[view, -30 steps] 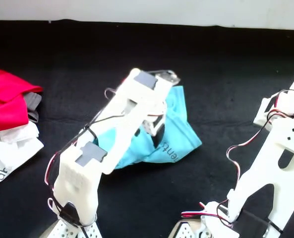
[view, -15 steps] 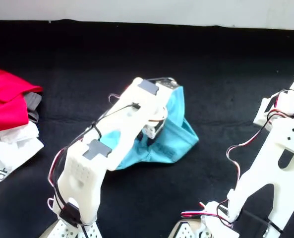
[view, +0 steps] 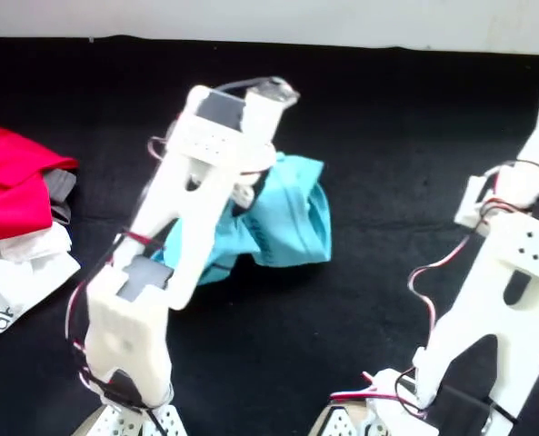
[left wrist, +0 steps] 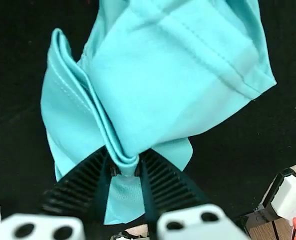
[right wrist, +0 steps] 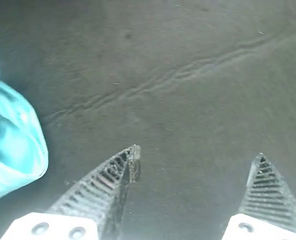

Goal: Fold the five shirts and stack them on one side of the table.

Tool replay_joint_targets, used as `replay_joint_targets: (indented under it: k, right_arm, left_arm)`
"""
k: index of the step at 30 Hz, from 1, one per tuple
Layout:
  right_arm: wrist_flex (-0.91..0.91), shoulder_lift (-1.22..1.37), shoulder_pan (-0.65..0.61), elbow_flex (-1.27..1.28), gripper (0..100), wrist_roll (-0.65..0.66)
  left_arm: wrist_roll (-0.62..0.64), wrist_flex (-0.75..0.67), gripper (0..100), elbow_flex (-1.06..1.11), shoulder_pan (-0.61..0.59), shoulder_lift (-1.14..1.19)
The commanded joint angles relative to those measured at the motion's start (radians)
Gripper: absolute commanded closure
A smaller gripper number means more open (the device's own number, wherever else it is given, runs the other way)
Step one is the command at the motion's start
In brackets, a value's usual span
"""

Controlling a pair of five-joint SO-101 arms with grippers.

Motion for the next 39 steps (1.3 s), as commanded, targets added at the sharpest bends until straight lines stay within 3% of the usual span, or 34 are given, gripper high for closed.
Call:
replay_joint_targets:
  k: [1,11,18,24,32,39]
  right_arm:
    - [-0.007,-0.002,-0.113,0.001,66.4,-0.008]
    - [-0.193,-0.004,-0.343,0.269,66.4,-0.008]
    - [-0.252,-0.015,-0.386,0.387,66.4,-0.006]
    - [-0.263,-0.005,-0.575,0.387,66.7,-0.002]
    - [-0.433,0.008,-0.848,0.394,71.8,-0.002]
    - [-0.46,0.294,-0.997,0.228,76.1,-0.006]
  left_arm:
    - [-0.011,0.017,85,-0.041,-0.044,-0.081]
    - [-0.012,0.014,94,0.01,-0.156,-0.071]
    - [-0.014,0.015,86,0.133,-0.15,-0.081]
    - [-0.012,0.023,86,0.085,-0.383,-0.085]
    - [-0.012,0.023,86,0.087,-0.685,-0.096]
    - [-0.012,0.023,86,0.091,-0.86,-0.229]
